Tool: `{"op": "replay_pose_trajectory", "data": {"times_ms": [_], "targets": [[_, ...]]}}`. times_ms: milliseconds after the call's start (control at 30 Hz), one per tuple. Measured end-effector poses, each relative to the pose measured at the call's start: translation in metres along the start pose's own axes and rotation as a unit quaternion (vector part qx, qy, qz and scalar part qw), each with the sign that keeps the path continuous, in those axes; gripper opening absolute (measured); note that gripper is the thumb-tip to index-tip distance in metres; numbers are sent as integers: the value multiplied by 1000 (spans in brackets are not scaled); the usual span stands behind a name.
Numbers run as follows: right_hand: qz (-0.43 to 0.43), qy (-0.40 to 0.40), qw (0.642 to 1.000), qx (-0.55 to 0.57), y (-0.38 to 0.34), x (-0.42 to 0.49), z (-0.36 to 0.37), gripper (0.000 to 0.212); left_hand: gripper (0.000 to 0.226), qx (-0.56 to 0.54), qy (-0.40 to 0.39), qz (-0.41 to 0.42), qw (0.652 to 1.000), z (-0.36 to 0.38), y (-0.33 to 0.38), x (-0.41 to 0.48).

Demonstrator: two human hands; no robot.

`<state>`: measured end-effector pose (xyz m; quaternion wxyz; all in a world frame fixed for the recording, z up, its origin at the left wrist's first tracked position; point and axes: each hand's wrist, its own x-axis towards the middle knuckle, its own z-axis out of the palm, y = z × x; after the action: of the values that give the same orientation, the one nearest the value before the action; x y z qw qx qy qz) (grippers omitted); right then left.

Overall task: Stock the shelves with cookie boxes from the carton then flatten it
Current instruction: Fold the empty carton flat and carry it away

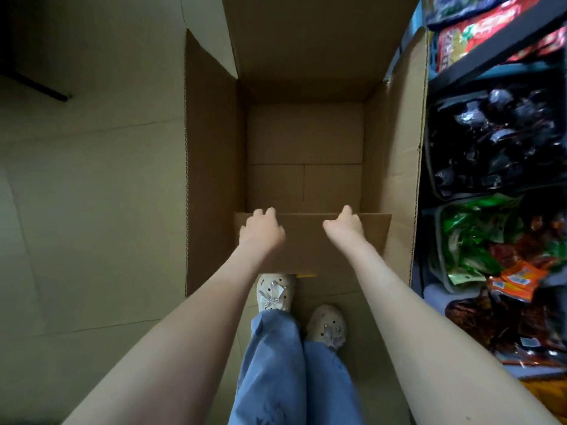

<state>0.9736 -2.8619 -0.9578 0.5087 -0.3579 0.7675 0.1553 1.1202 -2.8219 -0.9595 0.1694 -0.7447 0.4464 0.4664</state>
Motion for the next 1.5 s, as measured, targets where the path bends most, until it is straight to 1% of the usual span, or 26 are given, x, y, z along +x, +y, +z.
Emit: {"op": "replay_pose_trajectory", "data": {"times_ms": [67, 133, 200, 300, 367, 400, 433, 500, 533, 600, 667, 733, 800, 867, 1000, 1033, 1100, 1133, 1167, 1200, 1233, 1300, 1333, 1400, 1467, 1500], "targets": [[-76, 88, 990, -83, -40, -1, -6, 59, 49, -4, 75, 20, 997, -25, 14, 8], [-166, 184, 964, -100, -85, 2, -20, 66, 51, -12, 185, 37, 982, -54, 30, 20], [-263, 250, 924, -122, -129, 10, -39, 74, 56, -31, 263, 38, 964, -83, 46, 33], [-373, 336, 850, -161, -186, 28, -68, 83, 66, -49, 332, 37, 941, -122, 72, 55], [-403, 376, 813, -188, -218, 40, -82, 90, 70, -35, 365, 54, 929, -142, 90, 70], [-406, 384, 803, -207, -231, 45, -88, 93, 71, -27, 371, 66, 926, -149, 99, 77], [-403, 379, 802, -226, -243, 51, -94, 94, 71, -21, 372, 80, 925, -154, 108, 84], [-377, 332, 821, -272, -262, 66, -106, 92, 70, -13, 364, 103, 926, -159, 122, 95], [-359, 301, 831, -299, -267, 73, -110, 88, 70, -14, 358, 111, 927, -159, 127, 99], [-347, 256, 844, -320, -268, 81, -111, 68, 72, -11, 360, 115, 926, -156, 128, 101], [-367, 262, 848, -280, -253, 77, -101, 45, 77, 8, 393, 102, 914, -144, 122, 103], [-393, 286, 840, -244, -224, 65, -83, 38, 77, 27, 424, 81, 902, -128, 109, 97], [-417, 302, 827, -227, -194, 54, -64, 42, 72, 26, 384, 78, 920, -107, 91, 89], [-417, 314, 821, -233, -174, 52, -55, 45, 75, 22, 355, 54, 933, -87, 71, 79], [-389, 350, 821, -230, -176, 65, -68, 50, 87, 63, 436, 26, 898, -77, 46, 76], [-387, 353, 823, -221, -180, 69, -74, 54, 89, 71, 451, 40, 889, -86, 47, 80], [-401, 337, 827, -203, -188, 75, -82, 58, 89, 94, 478, 110, 866, -111, 58, 94], [-413, 323, 828, -199, -192, 76, -83, 56, 81, 117, 476, 160, 857, -123, 67, 101], [-424, 309, 829, -194, -193, 77, -84, 54, 65, 148, 474, 205, 843, -131, 78, 107], [-436, 297, 829, -186, -193, 77, -84, 51, 47, 182, 470, 228, 833, -135, 89, 113], [-448, 287, 828, -176, -191, 77, -84, 50, 38, 194, 449, 231, 841, -142, 100, 110], [-463, 279, 825, -165, -181, 76, -84, 53, 42, 187, 400, 206, 873, -153, 113, 101], [-452, 290, 826, -170, -174, 75, -86, 56, 41, 202, 387, 190, 879, -158, 116, 97], [-385, 333, 840, -188, -161, 77, -93, 63, 44, 238, 364, 161, 886, -163, 111, 101], [-335, 353, 851, -197, -153, 79, -97, 64, 37, 273, 378, 143, 873, -168, 99, 102], [-340, 350, 851, -196, -152, 80, -97, 60, 29, 302, 388, 135, 860, -171, 91, 101]]}}
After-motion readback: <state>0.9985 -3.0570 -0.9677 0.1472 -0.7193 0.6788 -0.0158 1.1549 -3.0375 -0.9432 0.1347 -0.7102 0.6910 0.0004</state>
